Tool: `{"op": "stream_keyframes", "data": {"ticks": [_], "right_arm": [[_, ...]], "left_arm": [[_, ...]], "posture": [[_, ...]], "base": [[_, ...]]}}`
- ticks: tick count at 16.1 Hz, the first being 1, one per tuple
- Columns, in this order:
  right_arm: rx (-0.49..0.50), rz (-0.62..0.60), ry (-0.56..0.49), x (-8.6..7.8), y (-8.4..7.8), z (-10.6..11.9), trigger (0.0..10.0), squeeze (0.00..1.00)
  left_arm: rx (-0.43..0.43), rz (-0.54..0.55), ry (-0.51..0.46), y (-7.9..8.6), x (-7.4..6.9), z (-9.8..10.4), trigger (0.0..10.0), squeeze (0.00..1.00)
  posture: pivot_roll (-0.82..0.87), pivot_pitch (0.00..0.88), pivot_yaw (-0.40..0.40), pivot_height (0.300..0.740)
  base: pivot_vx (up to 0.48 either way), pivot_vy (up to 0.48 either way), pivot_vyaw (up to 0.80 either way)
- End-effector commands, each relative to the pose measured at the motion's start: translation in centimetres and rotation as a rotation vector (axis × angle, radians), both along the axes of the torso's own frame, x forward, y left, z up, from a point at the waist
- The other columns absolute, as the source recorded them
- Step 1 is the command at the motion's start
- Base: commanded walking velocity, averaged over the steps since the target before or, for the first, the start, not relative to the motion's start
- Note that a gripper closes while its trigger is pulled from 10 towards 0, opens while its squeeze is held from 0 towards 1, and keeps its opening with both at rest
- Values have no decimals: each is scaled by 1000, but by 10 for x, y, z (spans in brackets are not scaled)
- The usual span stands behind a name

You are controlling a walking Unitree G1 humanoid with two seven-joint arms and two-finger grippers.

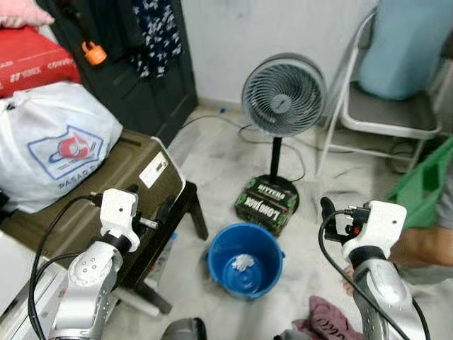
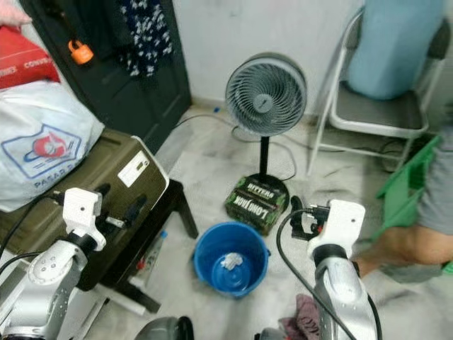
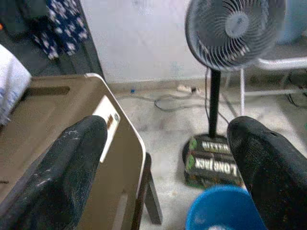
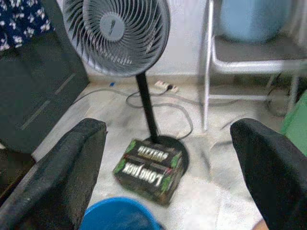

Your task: Clean up the room

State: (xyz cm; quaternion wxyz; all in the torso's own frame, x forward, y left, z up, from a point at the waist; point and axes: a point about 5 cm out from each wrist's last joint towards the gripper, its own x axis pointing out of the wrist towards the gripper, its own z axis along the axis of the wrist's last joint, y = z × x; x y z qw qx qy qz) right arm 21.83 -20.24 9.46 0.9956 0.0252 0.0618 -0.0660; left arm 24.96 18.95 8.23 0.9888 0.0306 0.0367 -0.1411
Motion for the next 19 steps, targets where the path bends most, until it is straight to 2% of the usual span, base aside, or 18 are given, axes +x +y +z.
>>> {"op": "stream_keyframes", "data": {"ticks": [1,4,5,8,11,15,19], "right_arm": [[-51,-6,-32,-2,1,6,10000,0],[-63,19,-73,4,3,11,10000,0],[-112,55,-98,11,9,16,10000,0],[-131,84,-142,20,15,25,10000,0],[-140,97,-141,18,15,25,10000,0],[-141,101,-145,19,14,27,10000,0],[-138,104,-146,21,14,27,10000,0]], "left_arm": [[14,63,-6,10,1,-1,10000,0],[8,106,-36,12,8,2,10000,0],[-2,115,-49,10,12,3,10000,0],[-15,120,-67,3,20,5,10000,0],[-37,105,-59,-2,19,3,10000,0],[-7,152,-51,2,19,0,10000,0],[-15,157,-34,4,18,-2,10000,0]], "posture": [[-140,0,88,740],[-140,0,95,740],[-148,0,95,740],[-158,0,91,740],[-159,0,83,740],[-160,0,78,740],[-160,0,75,740]], "base": [[0,0,0],[0,0,158],[0,0,800],[0,0,800],[0,0,800],[0,0,800],[0,0,800]]}}
